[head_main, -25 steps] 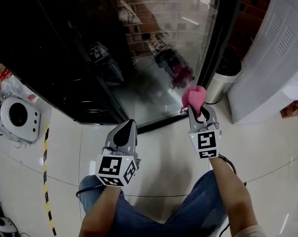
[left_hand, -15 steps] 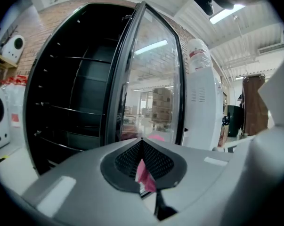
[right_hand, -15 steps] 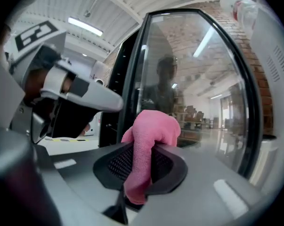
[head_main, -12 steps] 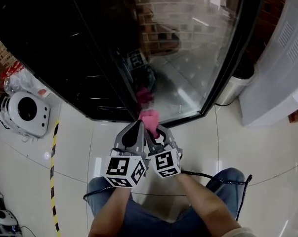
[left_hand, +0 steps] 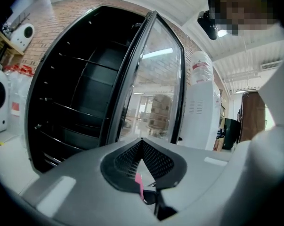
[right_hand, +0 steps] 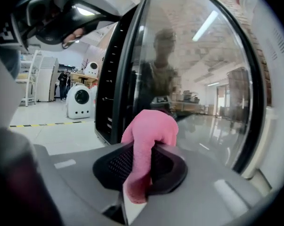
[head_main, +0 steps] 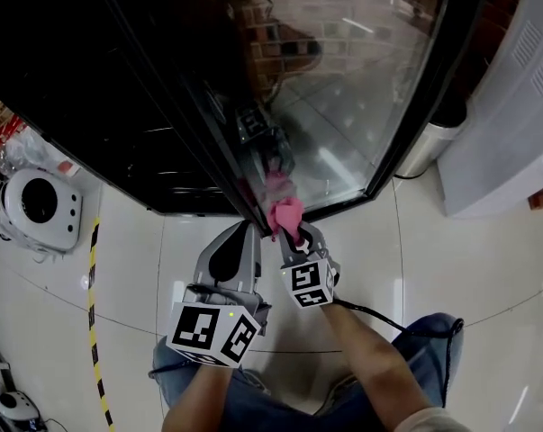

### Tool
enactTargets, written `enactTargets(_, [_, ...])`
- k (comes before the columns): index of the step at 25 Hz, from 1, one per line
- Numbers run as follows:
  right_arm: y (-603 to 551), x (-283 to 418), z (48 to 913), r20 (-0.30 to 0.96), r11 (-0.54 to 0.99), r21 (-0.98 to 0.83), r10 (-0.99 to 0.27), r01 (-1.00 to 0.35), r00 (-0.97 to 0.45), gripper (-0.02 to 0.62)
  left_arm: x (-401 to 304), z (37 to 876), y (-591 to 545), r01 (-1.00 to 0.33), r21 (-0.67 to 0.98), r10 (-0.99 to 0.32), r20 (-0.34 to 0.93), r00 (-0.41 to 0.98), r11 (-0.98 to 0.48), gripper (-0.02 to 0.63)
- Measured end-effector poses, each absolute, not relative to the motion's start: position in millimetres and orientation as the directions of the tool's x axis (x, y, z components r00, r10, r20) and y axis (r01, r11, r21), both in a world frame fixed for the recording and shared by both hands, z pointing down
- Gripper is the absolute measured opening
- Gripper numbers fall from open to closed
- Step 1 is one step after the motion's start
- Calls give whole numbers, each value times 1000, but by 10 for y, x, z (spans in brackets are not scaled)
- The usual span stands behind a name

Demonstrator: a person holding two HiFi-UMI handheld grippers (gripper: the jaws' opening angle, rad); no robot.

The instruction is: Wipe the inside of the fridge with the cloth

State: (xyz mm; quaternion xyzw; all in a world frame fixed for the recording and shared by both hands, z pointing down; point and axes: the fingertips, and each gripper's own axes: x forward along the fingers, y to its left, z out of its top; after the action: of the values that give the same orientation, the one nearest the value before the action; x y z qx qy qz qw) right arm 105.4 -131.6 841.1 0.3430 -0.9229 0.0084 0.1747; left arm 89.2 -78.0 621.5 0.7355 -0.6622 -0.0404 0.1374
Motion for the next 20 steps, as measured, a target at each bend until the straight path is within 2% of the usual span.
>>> enactTargets(7, [-1879, 1986, 8629, 370, 638, 165, -747, -752, -553, 57, 1187, 6302, -876, -949, 283, -972, 145, 184, -138, 15])
enactTargets(13, [-2262, 2682, 8716, 400, 556, 222, -801, -801, -445, 57, 1442, 6313, -913, -939, 295, -960, 155, 232, -179, 15])
enactTargets(20, [-2393, 2930, 8623, 389, 510, 202, -825, -836, -409, 57, 1400, 6338, -885, -954, 237, -962, 158, 223, -183, 15])
